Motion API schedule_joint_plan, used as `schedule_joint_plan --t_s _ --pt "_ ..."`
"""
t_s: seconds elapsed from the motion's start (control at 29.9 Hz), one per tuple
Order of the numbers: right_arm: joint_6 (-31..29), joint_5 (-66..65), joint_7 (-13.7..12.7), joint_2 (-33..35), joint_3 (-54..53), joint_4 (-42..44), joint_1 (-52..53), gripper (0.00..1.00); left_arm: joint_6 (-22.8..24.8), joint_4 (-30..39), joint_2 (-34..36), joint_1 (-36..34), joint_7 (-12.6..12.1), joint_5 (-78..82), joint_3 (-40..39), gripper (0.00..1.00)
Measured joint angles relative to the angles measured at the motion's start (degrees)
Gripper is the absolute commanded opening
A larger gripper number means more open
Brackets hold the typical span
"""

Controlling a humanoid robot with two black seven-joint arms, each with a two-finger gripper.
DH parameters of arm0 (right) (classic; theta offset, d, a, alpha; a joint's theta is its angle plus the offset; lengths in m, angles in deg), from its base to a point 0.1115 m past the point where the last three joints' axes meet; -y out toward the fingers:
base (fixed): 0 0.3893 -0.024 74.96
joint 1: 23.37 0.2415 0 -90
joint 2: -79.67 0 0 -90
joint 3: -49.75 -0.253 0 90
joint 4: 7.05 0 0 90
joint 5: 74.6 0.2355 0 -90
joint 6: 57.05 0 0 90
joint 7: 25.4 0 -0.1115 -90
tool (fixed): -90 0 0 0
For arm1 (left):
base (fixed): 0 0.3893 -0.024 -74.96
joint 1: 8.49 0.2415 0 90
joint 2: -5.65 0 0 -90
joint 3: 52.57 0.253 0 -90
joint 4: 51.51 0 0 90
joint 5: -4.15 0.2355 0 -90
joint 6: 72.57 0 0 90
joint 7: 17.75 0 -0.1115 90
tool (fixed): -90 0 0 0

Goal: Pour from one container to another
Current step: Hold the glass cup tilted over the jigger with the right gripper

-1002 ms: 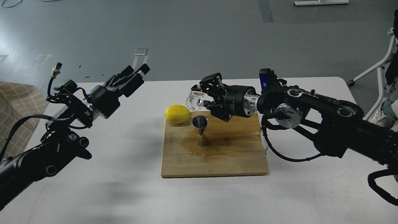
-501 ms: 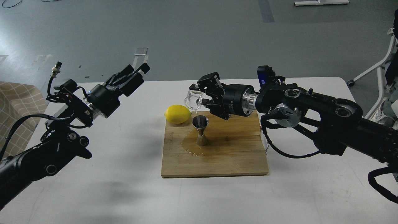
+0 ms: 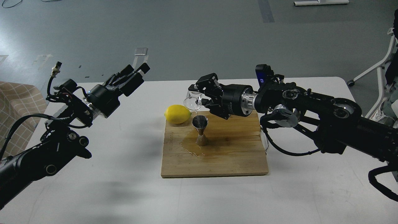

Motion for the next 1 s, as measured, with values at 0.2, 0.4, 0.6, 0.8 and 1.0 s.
schedule_joint_plan --t_s 0.2,0.4,0.6,0.8,1.0 --pt "0.0 0.0 0.0 0.9 0.2 -0.8 0.6 0.25 0.0 0.0 0.0 0.0 0.0 0.0 0.0 0.98" --pt "-0.9 0.0 0.0 1.8 0.3 -1.2 0.7 0.25 -0.1 0.0 0.0 0.0 0.0 0.0 0.0 0.98" --pt "-1.6 0.0 0.0 2.2 0.3 -1.5 0.7 0.25 -0.1 0.0 0.0 -0.1 0.0 0.0 0.0 0.98" --pt "-2.2 0.0 0.0 2.5 1.7 -1.8 1.3 0.25 -0.1 0.1 0.0 -0.1 0.0 0.0 0.0 0.98" --pt "-2.9 -0.6 0.3 2.5 2.6 -1.8 2.2 0.25 -0.1 0.1 0.0 -0.1 0.0 0.0 0.0 0.98"
